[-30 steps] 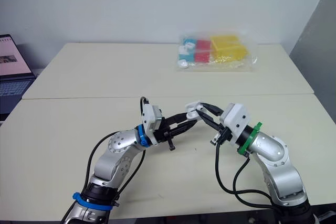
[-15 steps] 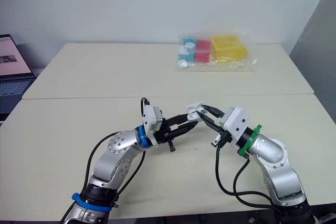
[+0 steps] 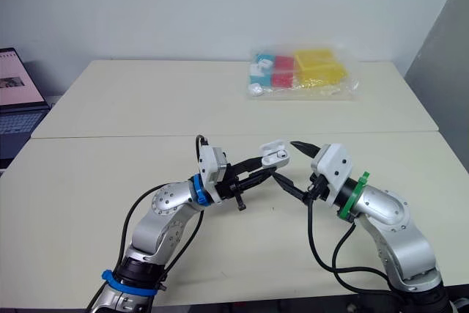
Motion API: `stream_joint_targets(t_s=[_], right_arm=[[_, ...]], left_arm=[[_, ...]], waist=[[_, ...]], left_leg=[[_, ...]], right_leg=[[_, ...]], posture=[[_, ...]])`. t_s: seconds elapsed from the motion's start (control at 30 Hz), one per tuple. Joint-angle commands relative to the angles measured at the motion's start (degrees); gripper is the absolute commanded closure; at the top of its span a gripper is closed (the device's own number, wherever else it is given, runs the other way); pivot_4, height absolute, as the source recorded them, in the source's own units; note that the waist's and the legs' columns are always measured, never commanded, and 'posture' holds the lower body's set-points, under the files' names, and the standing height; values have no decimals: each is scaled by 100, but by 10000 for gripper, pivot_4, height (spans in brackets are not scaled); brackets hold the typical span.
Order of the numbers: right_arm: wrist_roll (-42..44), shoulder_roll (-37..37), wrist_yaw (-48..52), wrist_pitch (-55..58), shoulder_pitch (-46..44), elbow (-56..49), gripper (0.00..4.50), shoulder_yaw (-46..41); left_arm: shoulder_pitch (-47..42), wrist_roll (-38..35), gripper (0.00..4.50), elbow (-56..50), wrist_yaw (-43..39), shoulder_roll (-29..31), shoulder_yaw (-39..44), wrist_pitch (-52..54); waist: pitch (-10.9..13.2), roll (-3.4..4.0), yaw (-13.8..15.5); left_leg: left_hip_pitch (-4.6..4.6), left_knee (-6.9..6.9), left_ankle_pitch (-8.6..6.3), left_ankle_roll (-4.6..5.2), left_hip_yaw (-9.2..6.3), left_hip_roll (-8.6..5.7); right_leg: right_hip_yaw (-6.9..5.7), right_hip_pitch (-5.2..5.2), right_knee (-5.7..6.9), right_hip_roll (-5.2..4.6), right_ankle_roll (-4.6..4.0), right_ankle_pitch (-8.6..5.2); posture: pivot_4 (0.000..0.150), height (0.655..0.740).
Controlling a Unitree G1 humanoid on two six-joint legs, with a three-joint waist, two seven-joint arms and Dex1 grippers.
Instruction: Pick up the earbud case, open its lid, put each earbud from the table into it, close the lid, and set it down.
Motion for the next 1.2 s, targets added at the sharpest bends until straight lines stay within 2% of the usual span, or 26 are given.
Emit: stream_joint_targets(t_s=[0.03, 0.23, 0.3, 0.4, 0.57, 0.77, 0.97, 1.2], right_arm=[[465, -252, 51, 334, -20, -517, 5665, -473], [1404, -1021, 127, 1316, 81, -698, 5665, -1450], [1433, -1253, -59, 1749, 147, -551, 5665, -1660], [814, -1743, -692, 2734, -81, -236, 5665, -1152], [211, -990, -1706, 3492, -1001, 659, 5665, -228], [-319, -50, -2256, 3316, -1606, 1802, 5665, 151], [-950, 497, -2626, 2635, -1719, 2644, 5665, 281], [-1163, 811, -2712, 2715, -1618, 2996, 5665, 196]], left_arm=[[-66, 3, 37259, -169, 65, -27, 50, -155], [-35, 97, 37259, 13, 162, 44, 152, -245], [-12, 119, 37259, 83, 145, 142, 241, -284], [-32, 175, 37259, 240, 113, 283, 335, -428], [-137, 185, 37259, 361, 85, 310, 348, -485], [-171, 267, 37259, 426, 145, 273, 322, -566], [-111, 302, 37259, 398, 163, 277, 313, -581], [-95, 348, 37259, 390, 125, 280, 281, -628]], waist=[[0, 0, 0], [1, -2, 4], [1, -2, 2], [2, -3, -7], [1, -2, -23], [1, -2, -6], [1, -2, -6], [1, -2, -10]], left_leg=[[0, 0, 0, 0, 0, 0], [0, 0, 0, 0, 1, -2], [1, -1, 0, 0, 1, 0], [1, -4, 0, 0, 3, 0], [3, -5, 0, 1, 6, 2], [-15, -6, 0, 1, 7, 0], [-20, -7, 0, 1, 9, 1], [-12, -7, 0, 1, 8, 3]], right_leg=[[0, 0, 0, 0, 0, 0], [1, 1, -1, -1, 0, 0], [0, 1, -1, 0, 0, 0], [2, 1, 0, 0, 0, 0], [8, 0, 3, 0, 0, 1], [7, -13, -9, -1, 1, 0], [7, -14, -15, -3, 1, -1], [6, -13, -5, -2, 1, -1]], posture=[[1500, 7400], [1500, 7400], [1500, 7400], [1500, 7400], [1500, 7400], [1500, 7400], [1500, 7400], [1500, 7400]])
